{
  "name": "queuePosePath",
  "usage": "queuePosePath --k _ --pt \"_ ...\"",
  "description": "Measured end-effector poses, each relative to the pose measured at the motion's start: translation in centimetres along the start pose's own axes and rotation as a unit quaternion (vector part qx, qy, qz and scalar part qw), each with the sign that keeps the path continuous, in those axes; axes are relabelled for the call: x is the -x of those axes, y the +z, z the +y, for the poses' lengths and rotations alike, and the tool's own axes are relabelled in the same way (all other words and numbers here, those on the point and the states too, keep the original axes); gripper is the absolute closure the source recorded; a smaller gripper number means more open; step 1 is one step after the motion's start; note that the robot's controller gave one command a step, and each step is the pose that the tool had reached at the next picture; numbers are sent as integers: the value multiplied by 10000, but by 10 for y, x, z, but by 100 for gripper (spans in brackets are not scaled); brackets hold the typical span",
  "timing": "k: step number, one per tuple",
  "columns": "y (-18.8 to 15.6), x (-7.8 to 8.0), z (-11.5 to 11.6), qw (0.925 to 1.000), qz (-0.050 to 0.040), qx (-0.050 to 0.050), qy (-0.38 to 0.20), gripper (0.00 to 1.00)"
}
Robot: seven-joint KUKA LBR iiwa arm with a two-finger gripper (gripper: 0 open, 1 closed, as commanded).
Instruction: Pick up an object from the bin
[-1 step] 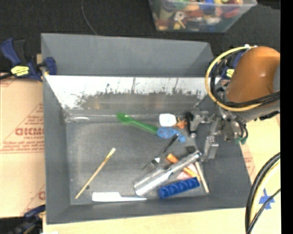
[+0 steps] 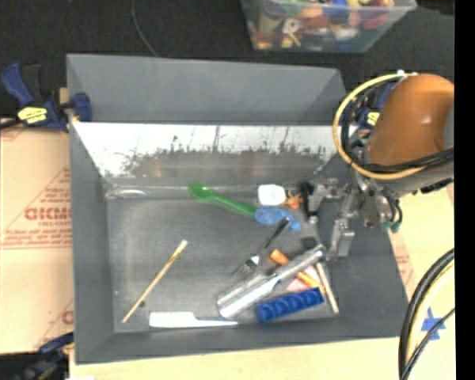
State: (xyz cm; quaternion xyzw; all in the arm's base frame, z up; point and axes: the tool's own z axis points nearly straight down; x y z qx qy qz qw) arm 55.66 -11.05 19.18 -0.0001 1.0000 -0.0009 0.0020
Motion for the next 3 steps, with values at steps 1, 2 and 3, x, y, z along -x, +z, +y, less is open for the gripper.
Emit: queuePosePath --k 1,2,3 --pt "80 -42 2 9902 -13 -4 -1398 0" --pt "38 -46 -7 9634 -47 -25 -2680 0" --pt "91 -76 28 9710 1 8 -2392 0"
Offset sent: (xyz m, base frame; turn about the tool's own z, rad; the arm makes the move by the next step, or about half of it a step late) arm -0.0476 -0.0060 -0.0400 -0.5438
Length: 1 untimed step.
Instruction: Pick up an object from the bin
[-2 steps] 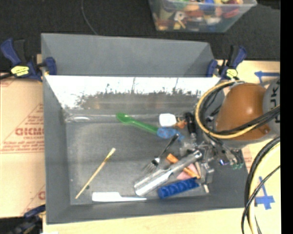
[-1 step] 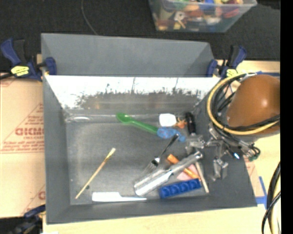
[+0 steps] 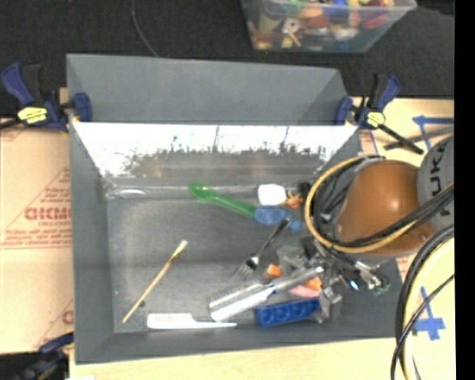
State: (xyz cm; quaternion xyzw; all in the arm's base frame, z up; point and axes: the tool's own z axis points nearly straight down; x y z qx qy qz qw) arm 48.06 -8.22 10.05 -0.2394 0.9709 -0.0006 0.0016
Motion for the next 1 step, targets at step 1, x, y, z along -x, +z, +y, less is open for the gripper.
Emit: queuePosePath --k 1 --pt "27 -4 -3 9934 -115 -111 -1133 0"
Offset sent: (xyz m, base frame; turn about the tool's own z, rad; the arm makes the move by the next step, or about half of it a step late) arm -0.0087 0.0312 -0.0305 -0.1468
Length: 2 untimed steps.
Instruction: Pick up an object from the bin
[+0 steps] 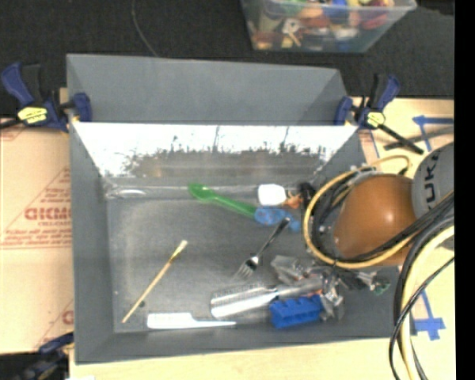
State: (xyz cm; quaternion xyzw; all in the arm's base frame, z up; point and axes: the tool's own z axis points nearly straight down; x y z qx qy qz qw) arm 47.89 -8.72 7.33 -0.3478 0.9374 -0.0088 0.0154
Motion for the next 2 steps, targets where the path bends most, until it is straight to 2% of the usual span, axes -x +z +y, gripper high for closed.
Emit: queuePosePath --k 1,2 --pt "-3 23 26 9992 17 33 399 100" --pt "-3 23 26 9992 18 32 397 100"
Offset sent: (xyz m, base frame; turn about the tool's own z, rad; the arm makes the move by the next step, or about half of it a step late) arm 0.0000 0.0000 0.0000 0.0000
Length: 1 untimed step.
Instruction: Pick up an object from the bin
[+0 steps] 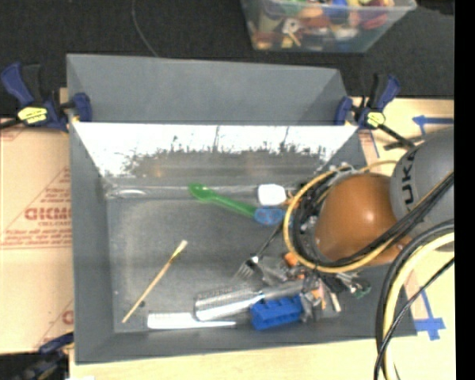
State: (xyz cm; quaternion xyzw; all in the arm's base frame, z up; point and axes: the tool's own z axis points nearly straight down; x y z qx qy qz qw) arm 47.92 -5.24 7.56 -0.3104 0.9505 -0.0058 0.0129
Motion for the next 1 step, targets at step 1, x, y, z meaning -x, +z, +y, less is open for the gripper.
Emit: queuePosePath --k 1 --pt "-22 -2 2 10000 46 42 8 100"
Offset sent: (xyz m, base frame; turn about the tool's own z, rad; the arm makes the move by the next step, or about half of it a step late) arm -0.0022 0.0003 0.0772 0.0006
